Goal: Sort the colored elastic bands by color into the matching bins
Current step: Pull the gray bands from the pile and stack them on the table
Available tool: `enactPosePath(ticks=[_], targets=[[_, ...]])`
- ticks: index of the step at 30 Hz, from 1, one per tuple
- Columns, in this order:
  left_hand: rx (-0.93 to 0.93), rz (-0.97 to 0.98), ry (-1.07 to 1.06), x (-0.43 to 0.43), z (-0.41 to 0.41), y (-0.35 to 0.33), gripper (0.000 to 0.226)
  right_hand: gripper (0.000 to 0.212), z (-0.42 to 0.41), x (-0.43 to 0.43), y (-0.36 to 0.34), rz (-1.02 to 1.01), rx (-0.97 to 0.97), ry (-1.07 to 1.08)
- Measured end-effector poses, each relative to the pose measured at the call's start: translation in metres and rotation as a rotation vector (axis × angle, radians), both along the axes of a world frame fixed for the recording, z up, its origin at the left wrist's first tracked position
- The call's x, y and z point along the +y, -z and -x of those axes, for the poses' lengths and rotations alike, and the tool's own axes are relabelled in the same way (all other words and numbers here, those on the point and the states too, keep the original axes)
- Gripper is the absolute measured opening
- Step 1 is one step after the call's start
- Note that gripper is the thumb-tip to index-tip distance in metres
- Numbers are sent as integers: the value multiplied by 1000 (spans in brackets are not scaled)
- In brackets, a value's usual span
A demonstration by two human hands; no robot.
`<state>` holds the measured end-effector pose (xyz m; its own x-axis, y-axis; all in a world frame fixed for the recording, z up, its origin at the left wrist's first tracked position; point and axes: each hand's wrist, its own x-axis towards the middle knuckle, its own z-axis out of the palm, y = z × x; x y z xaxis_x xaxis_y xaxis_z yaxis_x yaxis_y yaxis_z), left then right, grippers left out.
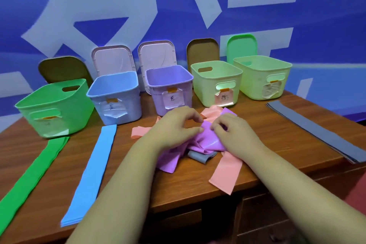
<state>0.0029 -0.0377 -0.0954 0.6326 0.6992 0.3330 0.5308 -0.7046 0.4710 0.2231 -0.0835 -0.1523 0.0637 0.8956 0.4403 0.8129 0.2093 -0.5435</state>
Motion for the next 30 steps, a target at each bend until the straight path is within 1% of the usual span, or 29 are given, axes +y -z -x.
enactPosePath(ticks=[1, 2, 3, 5, 6, 8, 10, 13, 16, 19, 21, 24, 27, 30], targets=[[-33, -56, 67, -4, 0, -3, 12, 18, -2, 0, 0, 8, 41, 12], [-46, -60, 130, -7, 1, -5, 9, 19, -3, 1, 0, 21, 67, 22], [-25, -22, 183, -10, 2, -7, 9, 20, -4, 1, 0, 36, 85, 29], [111, 75, 255, -14, 3, -6, 18, 21, -6, 2, 0, 58, 119, 41], [188, 89, 276, -14, 2, -4, 24, 22, -6, 1, 0, 65, 141, 45], [292, 78, 283, -11, 3, 3, 36, 22, -8, 1, 0, 73, 176, 48], [330, 53, 258, -7, 3, 6, 43, 22, -8, 1, 0, 79, 193, 44], [303, 22, 198, -3, 4, 6, 40, 23, -8, -1, -1, 82, 210, 30], [162, 8, 166, -5, 5, 1, 34, 25, -6, -4, -2, 51, 201, 6], [67, -70, 180, -4, 7, 0, 31, 20, -6, -6, -2, 37, 203, 7], [49, -106, 177, 0, 6, 3, 23, 14, -5, -7, -1, 18, 210, 11], [96, -148, 149, 5, 4, 10, 12, 7, -3, -7, -1, -10, 201, 10], [157, -166, 111, 8, 3, 15, 17, 6, -1, -8, -2, -40, 212, -13], [266, -189, 73, 7, 3, 16, 46, 8, -1, -11, -3, -60, 145, -50]])
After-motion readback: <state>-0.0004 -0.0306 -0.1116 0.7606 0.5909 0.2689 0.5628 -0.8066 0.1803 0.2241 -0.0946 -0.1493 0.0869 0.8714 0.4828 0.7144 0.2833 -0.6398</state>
